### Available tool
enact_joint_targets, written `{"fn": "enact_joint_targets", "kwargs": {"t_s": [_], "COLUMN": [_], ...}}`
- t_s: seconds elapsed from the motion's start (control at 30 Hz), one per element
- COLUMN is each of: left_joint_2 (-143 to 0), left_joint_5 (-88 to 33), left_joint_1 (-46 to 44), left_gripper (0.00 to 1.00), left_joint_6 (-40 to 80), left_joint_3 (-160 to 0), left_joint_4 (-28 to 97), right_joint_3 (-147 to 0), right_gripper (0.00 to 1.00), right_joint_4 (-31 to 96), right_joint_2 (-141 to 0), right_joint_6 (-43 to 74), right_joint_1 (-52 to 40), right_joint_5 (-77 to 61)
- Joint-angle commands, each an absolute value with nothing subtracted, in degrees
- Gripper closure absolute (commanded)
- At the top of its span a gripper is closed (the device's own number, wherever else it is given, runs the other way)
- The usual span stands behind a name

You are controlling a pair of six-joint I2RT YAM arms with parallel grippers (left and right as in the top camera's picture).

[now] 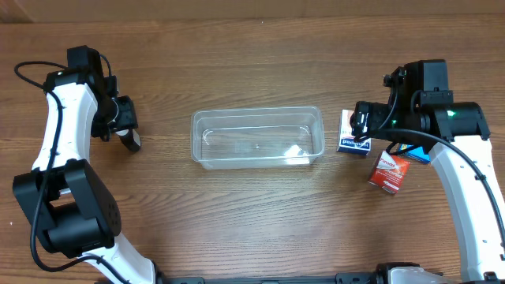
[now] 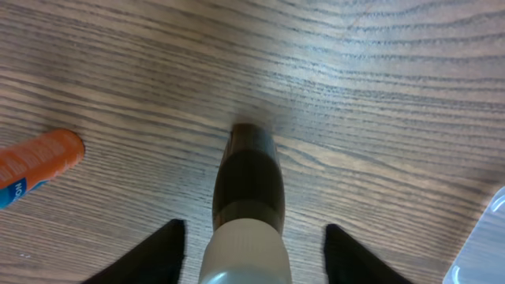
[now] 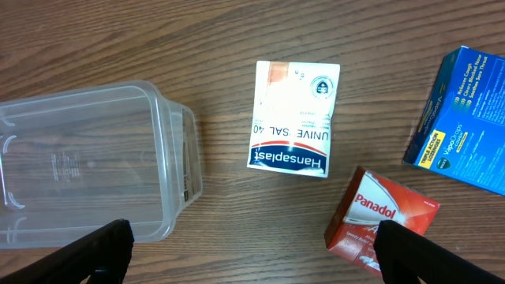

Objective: Pack container
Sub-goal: 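Reach left gripper to the dark bottle and grasp it, then lower the dark bottle into the container's left end and release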

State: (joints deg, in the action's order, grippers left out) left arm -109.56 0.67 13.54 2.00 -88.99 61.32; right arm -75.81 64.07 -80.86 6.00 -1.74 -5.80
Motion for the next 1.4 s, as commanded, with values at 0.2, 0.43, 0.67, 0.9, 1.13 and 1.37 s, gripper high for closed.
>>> {"fn": "enact_joint_targets", "kwargs": {"t_s": [0.2,0.43,0.67,0.9,1.13,1.37], "left_joint_2": [-109.93,-109.93,-109.14,-101.82,-98.10,-104.84], "left_joint_5": [0.64,0.62,0.16,-2.66,-0.91,-0.93], "left_joint_1": [13.69,13.69,12.73,2.94,-14.31,-18.04], "left_gripper": [0.60,0.73,0.96,0.96,0.96,0.96], "left_joint_6": [2.59,2.59,4.97,8.36,17.06,20.86], "left_joint_3": [-90.19,-90.19,-92.84,-109.38,-112.09,-107.57], "left_joint_4": [63.02,63.72,67.31,79.96,81.67,81.60], "right_joint_3": [-77.23,-77.23,-77.23,-77.23,-77.23,-77.23], "right_gripper": [0.00,0.00,0.00,0.00,0.00,0.00], "right_joint_4": [63.77,63.77,63.77,63.70,63.59,63.59], "right_joint_2": [-80.77,-80.77,-80.77,-80.77,-80.77,-80.77], "right_joint_6": [6.24,6.24,6.24,6.24,6.24,6.24], "right_joint_1": [-1.48,-1.48,-1.48,-1.48,-1.48,-1.48], "right_joint_5": [-6.31,-6.31,-6.31,-6.31,-6.31,-6.31]}}
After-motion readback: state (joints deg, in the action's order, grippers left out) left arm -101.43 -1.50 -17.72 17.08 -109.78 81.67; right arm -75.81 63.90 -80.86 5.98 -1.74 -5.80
